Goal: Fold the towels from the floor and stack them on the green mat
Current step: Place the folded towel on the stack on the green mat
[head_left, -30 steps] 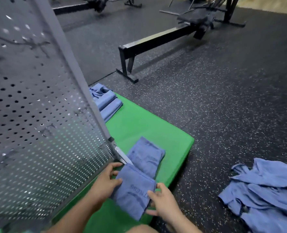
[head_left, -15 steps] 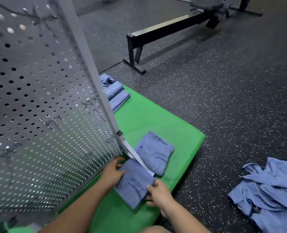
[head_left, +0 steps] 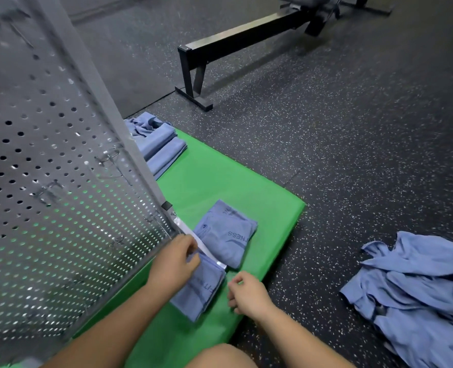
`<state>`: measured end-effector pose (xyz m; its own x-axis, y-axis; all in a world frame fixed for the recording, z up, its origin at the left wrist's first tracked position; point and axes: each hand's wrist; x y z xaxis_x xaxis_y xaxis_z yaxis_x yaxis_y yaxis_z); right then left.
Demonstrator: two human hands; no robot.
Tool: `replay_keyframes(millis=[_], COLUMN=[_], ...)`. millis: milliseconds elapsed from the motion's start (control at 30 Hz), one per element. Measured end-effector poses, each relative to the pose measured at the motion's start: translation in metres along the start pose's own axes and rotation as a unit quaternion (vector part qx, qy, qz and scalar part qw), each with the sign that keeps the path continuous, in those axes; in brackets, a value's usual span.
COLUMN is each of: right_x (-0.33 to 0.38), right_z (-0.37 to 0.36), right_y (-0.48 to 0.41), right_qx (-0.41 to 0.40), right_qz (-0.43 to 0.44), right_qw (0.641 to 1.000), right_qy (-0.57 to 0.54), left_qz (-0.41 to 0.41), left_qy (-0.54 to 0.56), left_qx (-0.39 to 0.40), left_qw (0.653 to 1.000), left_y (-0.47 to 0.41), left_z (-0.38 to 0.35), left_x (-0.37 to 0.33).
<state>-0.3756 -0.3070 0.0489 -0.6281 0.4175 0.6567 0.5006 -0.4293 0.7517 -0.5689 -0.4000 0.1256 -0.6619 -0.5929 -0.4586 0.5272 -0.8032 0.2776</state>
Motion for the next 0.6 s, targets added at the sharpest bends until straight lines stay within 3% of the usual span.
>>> replay_keyframes(millis=[133, 267, 433, 600], right_x=[-0.003, -0.004, 0.037, 0.048], right_z=[0.025, 0.041, 0.049, 0.044], right_y=[-0.005, -0.037, -0.042, -0.068], right_qx=[-0.048, -0.093, -0.143, -0.138], right_qz=[0.010, 0.031, 0.036, 0.026], right_qw=[0.999, 0.993, 0.985, 0.989], right_qy=[0.020, 0.064, 0.085, 0.056], left_qz=[-0.072, -0.057, 0.024, 0.117], left_qy=[-0.023, -0.052, -0.128, -0.151], left_qx=[0.012, 0.010, 0.061, 0.146], left_qw=[0.997, 0.997, 0.990, 0.971], left_y=[-0.018, -0.074, -0.127, -0.149], left_z=[-0.013, -0.018, -0.022, -0.020], left_x=[-0.037, -0.058, -0.061, -0.044])
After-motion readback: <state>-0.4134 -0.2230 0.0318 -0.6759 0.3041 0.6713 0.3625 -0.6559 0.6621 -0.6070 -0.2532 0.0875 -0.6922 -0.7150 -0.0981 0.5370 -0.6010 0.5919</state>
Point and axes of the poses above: each hand's wrist, its own y-axis away from the middle knuckle, its own z-axis out of the back of the hand, x = y × z, and after that the axes turned 6 degrees about x, right-handed
